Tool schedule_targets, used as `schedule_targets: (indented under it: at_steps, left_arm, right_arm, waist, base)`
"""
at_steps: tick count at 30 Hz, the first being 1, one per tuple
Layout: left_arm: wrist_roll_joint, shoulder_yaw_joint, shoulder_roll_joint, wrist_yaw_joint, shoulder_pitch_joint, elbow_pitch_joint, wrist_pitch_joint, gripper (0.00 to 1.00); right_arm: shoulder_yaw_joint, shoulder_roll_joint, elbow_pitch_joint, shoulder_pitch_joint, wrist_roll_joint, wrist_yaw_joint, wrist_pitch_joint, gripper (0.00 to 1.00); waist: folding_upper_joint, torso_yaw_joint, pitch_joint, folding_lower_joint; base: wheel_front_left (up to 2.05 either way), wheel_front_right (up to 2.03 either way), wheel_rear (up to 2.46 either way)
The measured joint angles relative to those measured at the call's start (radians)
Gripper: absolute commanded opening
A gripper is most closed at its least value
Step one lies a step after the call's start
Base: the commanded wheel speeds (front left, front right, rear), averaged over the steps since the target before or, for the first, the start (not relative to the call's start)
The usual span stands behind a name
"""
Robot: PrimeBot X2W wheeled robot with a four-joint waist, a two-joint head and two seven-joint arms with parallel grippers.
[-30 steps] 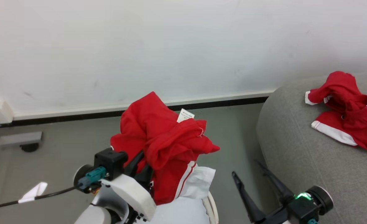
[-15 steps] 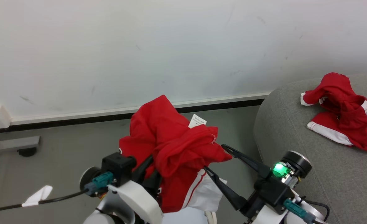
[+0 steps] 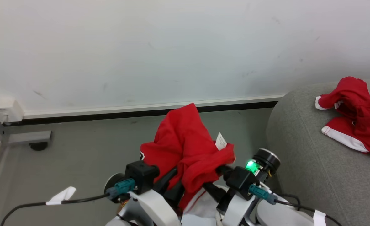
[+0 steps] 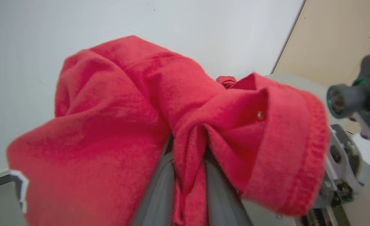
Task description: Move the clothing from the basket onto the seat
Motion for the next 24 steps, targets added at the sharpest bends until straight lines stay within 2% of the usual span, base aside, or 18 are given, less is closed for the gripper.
schedule_targets:
  at_steps: [5,6,7,8,18,24]
  left_arm:
    - [-0.005,0.001,0.006,-0.002,0.0,0.01,-0.008,0.0]
    - [-0.005,0.004,0.006,0.002,0.0,0.01,-0.016,0.13]
    - [-0.004,0.006,0.006,0.005,0.0,0.01,-0.024,0.45]
    - [-0.003,0.009,0.007,0.007,0.0,0.008,-0.031,1.0]
    - [0.012,0.01,0.02,0.02,0.029,0.025,-0.095,1.0]
    - [0.018,0.008,0.027,0.026,0.047,0.034,-0.114,1.0]
  right_arm:
    - [0.019,0.016,0.037,-0.008,0.061,0.001,-0.009,0.0]
    - [0.011,0.018,0.038,-0.009,0.072,0.001,-0.009,0.0]
    - [-0.001,0.02,0.035,-0.009,0.082,0.001,-0.009,0.0]
    - [-0.014,0.021,0.029,-0.009,0.088,0.001,-0.009,0.0]
    - [-0.141,0.005,-0.016,0.01,0.099,0.0,-0.01,0.0]
    - [-0.203,-0.012,-0.044,0.024,0.084,0.0,-0.01,0.0]
  waist:
    - [0.0,0.012,0.002,0.0]
    - [0.0,0.013,0.003,0.0]
    - [0.0,0.014,0.004,0.0]
    - [0.0,0.015,0.005,0.0]
    - [0.0,0.019,0.015,0.0]
    - [0.0,-0.016,0.028,0.0]
  base:
    - [0.0,0.0,0.0]
    - [0.0,0.0,0.0]
    - [0.0,0.0,0.0]
    - [0.0,0.0,0.0]
    - [0.0,0.0,0.0]
    - [0.0,0.0,0.0]
